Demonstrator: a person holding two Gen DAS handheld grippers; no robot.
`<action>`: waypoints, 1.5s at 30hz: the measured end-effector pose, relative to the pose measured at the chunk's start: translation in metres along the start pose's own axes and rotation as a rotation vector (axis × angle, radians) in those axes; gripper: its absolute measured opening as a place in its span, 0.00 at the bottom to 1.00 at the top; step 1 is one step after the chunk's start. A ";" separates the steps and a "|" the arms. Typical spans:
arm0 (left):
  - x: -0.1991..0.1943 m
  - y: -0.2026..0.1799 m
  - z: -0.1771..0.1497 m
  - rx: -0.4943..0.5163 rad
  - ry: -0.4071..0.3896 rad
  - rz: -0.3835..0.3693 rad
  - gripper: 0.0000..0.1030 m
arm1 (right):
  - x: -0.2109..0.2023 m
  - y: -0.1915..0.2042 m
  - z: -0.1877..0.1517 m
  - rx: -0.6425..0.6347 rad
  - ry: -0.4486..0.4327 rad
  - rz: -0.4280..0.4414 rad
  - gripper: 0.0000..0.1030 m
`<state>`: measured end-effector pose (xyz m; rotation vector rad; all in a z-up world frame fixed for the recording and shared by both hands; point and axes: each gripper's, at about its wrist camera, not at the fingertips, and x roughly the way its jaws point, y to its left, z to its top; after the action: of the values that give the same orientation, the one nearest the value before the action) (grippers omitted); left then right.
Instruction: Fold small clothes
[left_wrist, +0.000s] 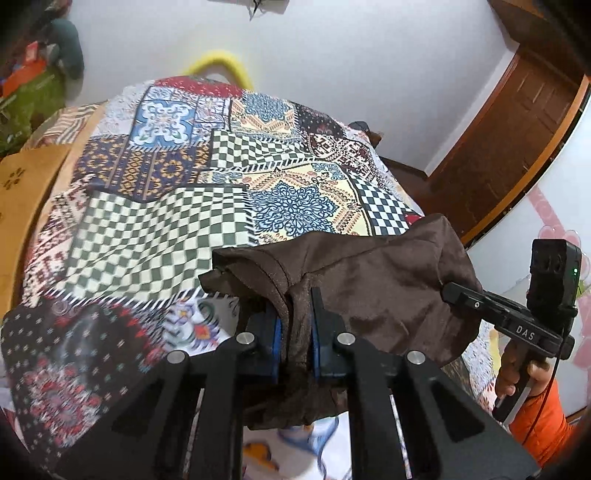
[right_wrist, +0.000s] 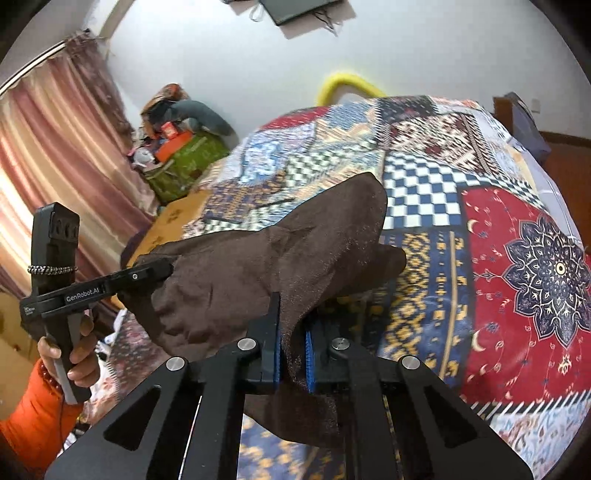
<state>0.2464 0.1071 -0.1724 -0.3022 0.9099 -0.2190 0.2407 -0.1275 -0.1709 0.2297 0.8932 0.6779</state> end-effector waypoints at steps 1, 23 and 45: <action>-0.006 0.003 -0.004 -0.006 0.004 0.000 0.11 | -0.001 0.003 -0.001 -0.002 0.002 0.006 0.08; -0.053 0.033 -0.068 0.068 0.005 0.221 0.20 | -0.006 0.050 -0.044 -0.150 0.065 -0.170 0.22; -0.031 0.052 -0.081 -0.024 0.066 0.218 0.31 | 0.026 0.049 -0.048 -0.151 0.118 -0.172 0.41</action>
<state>0.1661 0.1522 -0.2144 -0.2169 1.0033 -0.0166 0.1923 -0.0778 -0.1950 -0.0226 0.9577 0.5994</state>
